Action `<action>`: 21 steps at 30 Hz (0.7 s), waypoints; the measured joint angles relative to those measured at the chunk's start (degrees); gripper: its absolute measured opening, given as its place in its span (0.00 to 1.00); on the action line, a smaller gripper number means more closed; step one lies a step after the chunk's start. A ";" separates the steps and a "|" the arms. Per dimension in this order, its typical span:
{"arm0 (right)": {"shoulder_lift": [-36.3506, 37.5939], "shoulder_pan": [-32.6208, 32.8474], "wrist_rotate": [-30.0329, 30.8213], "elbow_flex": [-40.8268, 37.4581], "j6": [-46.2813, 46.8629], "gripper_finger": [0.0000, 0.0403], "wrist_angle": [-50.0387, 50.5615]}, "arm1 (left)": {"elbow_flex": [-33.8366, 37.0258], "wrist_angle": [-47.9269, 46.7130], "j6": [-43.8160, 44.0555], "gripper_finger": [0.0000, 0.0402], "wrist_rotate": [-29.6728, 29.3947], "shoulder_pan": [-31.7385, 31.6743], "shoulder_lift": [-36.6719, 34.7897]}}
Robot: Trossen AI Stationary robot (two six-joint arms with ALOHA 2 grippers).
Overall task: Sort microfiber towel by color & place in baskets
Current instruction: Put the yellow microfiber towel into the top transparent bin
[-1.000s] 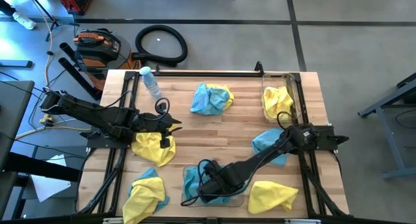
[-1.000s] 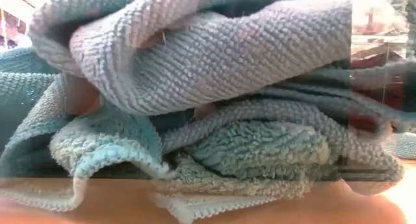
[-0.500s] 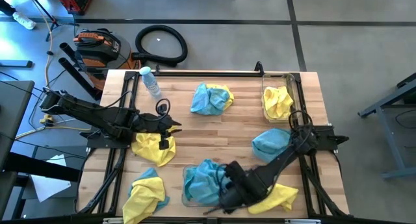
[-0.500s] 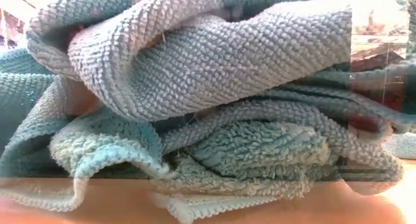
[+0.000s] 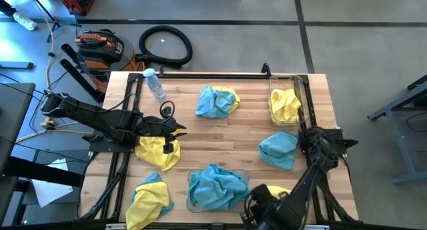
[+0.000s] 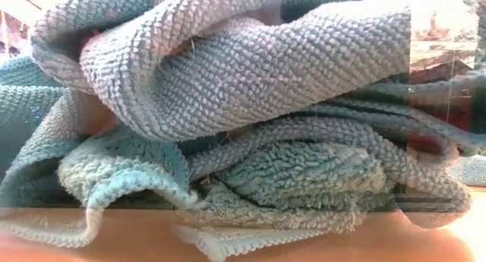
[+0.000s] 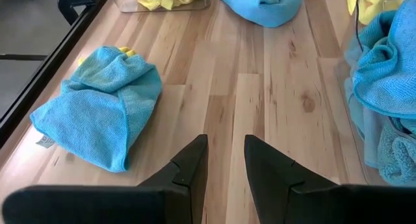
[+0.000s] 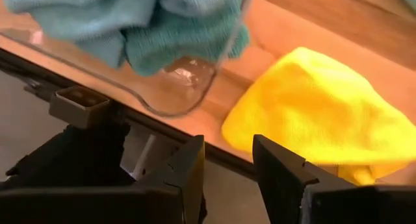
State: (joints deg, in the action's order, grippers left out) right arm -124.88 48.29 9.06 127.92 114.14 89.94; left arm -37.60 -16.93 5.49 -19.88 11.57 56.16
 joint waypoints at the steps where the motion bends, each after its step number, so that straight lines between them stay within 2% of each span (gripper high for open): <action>1: 0.02 0.42 0.31 -0.47 0.47 0.31 0.01 | 0.00 0.02 0.00 0.22 0.00 0.00 0.00; 5: 0.18 1.49 0.75 -4.69 0.07 0.31 0.03 | 0.00 0.04 0.40 0.22 0.07 0.00 0.00; 10: 4.30 2.11 -0.68 -15.03 1.75 0.28 -0.02 | 0.00 0.02 0.41 0.22 0.07 0.00 0.00; 18: 22.64 3.23 7.64 -39.38 7.02 0.19 -4.68 | 0.00 0.01 1.43 0.22 2.39 0.00 0.01; 21: 29.23 2.61 11.42 -48.59 5.28 0.18 -7.05 | 0.00 0.02 1.56 0.22 2.40 0.00 0.00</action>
State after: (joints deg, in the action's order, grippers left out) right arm -95.65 50.90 20.48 79.33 119.42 82.89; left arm -37.60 -16.91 7.05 -17.47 11.57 56.16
